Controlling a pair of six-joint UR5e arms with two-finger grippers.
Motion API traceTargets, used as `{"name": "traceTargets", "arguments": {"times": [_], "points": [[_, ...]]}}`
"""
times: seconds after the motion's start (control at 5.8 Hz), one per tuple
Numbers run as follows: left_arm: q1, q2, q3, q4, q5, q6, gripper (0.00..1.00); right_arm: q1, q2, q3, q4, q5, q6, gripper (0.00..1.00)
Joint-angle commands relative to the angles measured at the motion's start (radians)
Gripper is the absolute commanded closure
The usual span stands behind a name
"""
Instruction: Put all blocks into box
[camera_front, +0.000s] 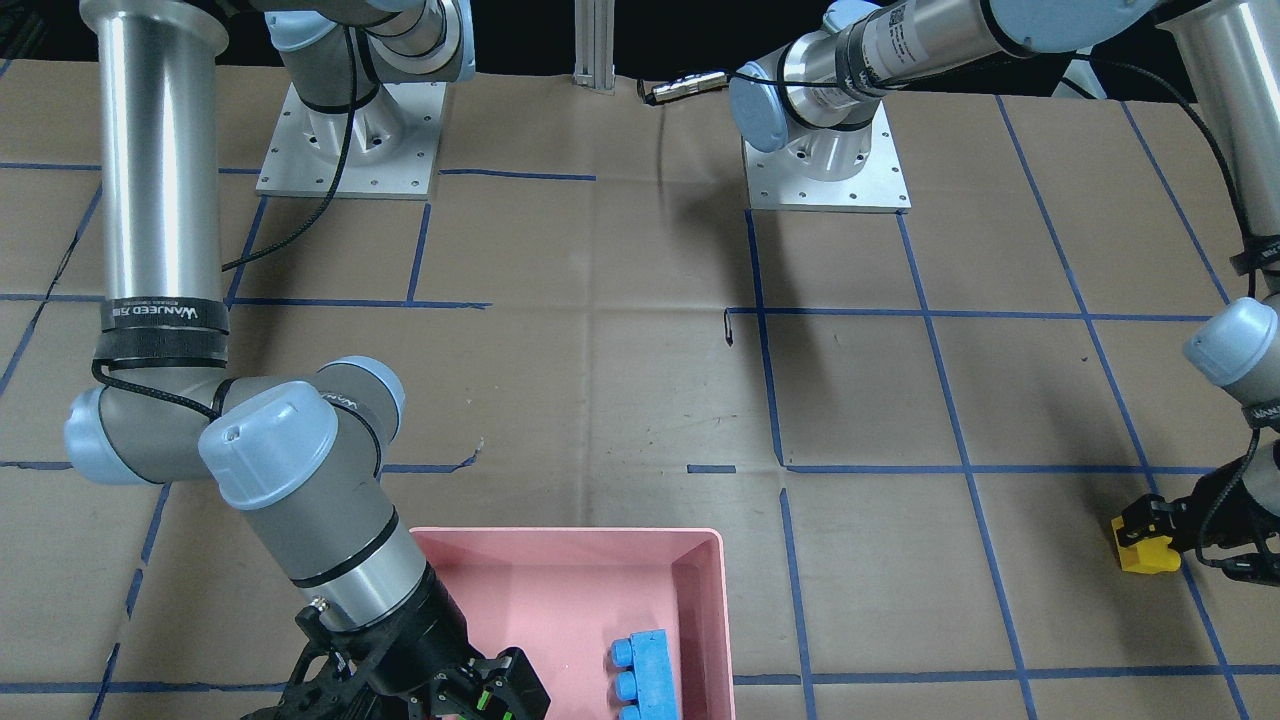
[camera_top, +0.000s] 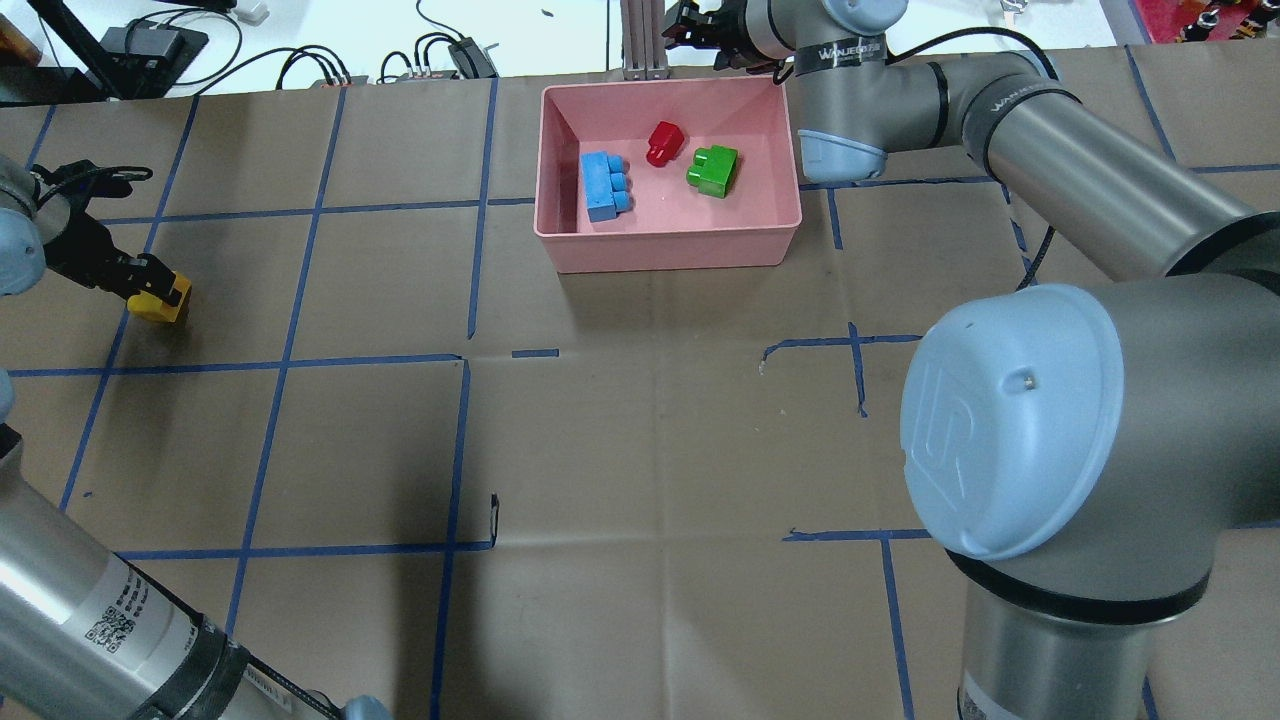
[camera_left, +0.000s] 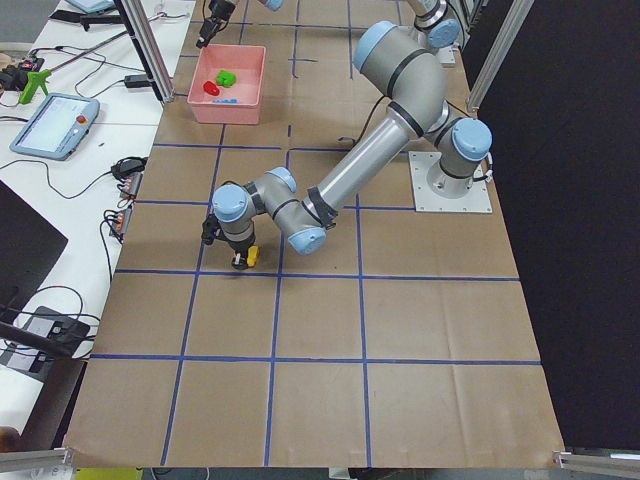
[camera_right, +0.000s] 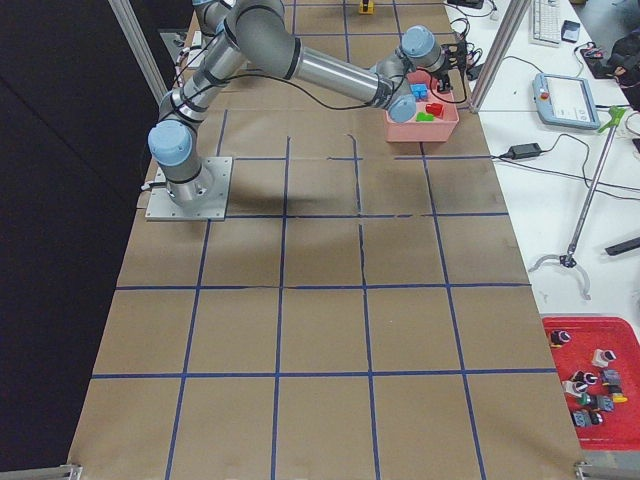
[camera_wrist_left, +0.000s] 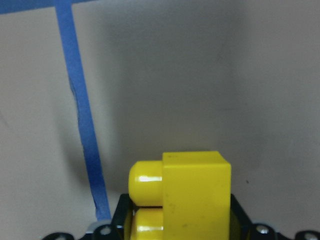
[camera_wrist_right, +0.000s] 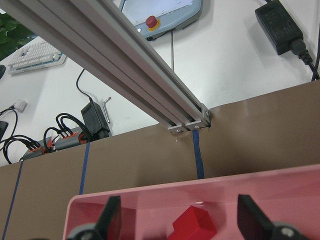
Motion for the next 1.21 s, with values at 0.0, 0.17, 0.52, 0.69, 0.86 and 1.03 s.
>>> {"name": "traceTargets", "arguments": {"times": [0.0,0.17,0.52,0.69,0.86,1.03], "points": [[-0.046,0.042,0.106,-0.032,-0.003,-0.028,0.69,0.000,-0.008,0.005,0.009,-0.002,-0.007,0.00],[-0.110,0.087,0.231,-0.193,0.003,-0.045,0.69,-0.004,-0.059,0.016,0.118,-0.006,-0.029,0.00],[-0.250,0.089,0.404,-0.375,-0.007,-0.222,0.69,-0.049,-0.292,0.083,0.588,-0.131,-0.268,0.00],[-0.354,0.084,0.408,-0.363,-0.041,-0.489,0.69,-0.046,-0.425,0.135,0.727,-0.260,-0.324,0.00],[-0.485,0.076,0.408,-0.324,-0.043,-0.782,0.69,-0.046,-0.550,0.224,0.744,-0.294,-0.326,0.00],[-0.596,0.078,0.406,-0.313,-0.034,-0.908,0.69,-0.043,-0.729,0.363,0.789,-0.295,-0.326,0.00]]}}
